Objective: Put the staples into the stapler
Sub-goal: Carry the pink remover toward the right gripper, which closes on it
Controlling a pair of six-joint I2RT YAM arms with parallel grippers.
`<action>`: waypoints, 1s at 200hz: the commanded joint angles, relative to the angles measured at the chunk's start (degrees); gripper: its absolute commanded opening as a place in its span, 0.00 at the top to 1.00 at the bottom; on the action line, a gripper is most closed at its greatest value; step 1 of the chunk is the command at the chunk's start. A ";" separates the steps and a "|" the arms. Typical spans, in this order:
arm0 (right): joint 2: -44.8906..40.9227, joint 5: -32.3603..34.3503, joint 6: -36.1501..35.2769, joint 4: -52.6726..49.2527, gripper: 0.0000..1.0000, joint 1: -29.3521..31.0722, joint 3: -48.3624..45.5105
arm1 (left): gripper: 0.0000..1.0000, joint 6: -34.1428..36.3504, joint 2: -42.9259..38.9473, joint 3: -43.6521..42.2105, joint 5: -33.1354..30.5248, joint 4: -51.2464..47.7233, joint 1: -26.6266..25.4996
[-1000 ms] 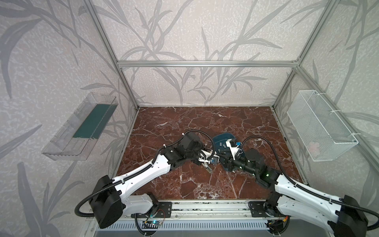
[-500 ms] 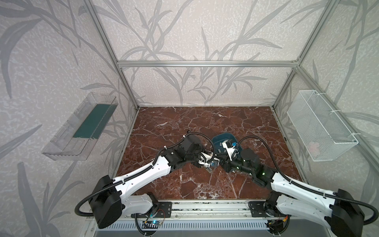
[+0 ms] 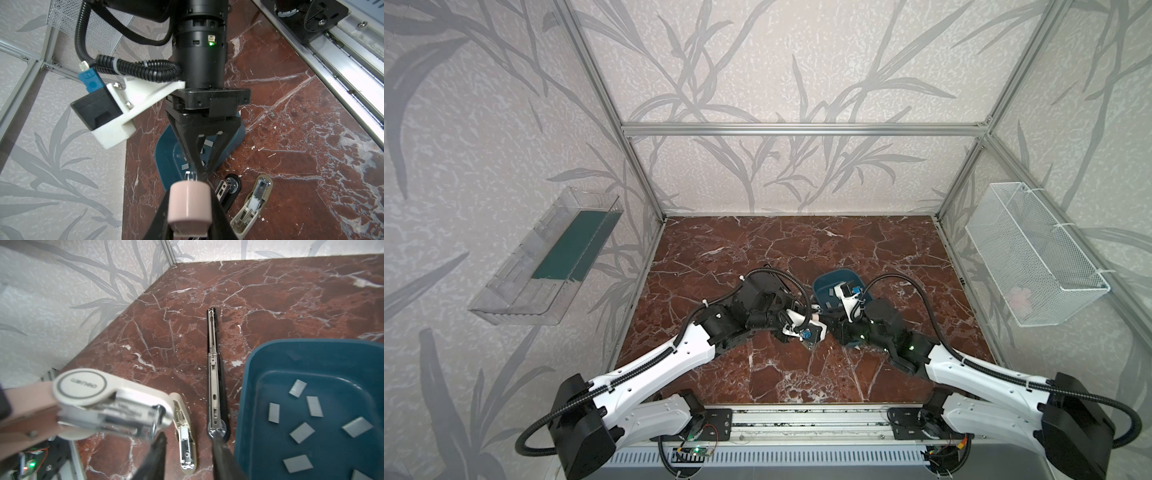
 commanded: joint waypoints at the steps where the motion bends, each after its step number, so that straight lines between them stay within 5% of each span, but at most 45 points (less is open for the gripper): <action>1: -4.25 3.66 -3.78 -0.31 0.46 -0.10 -0.44 | 1.00 -3.75 -0.87 -0.31 1.03 2.66 1.87; 20: -8.62 1.95 -11.69 5.94 0.30 -0.10 -5.11 | 1.00 -5.12 -0.86 0.08 2.23 2.78 3.11; 49: -14.33 -5.05 -23.96 19.33 0.24 0.58 -13.49 | 1.00 -3.23 -0.38 -0.19 5.09 1.10 3.17; 112: -14.14 -8.40 -33.64 16.45 0.26 6.56 -11.23 | 1.00 3.98 -0.18 1.26 22.14 -7.75 2.99; 200: -10.17 -8.61 -38.09 16.48 0.44 11.83 -9.35 | 1.00 6.49 3.32 2.26 28.58 -10.90 1.03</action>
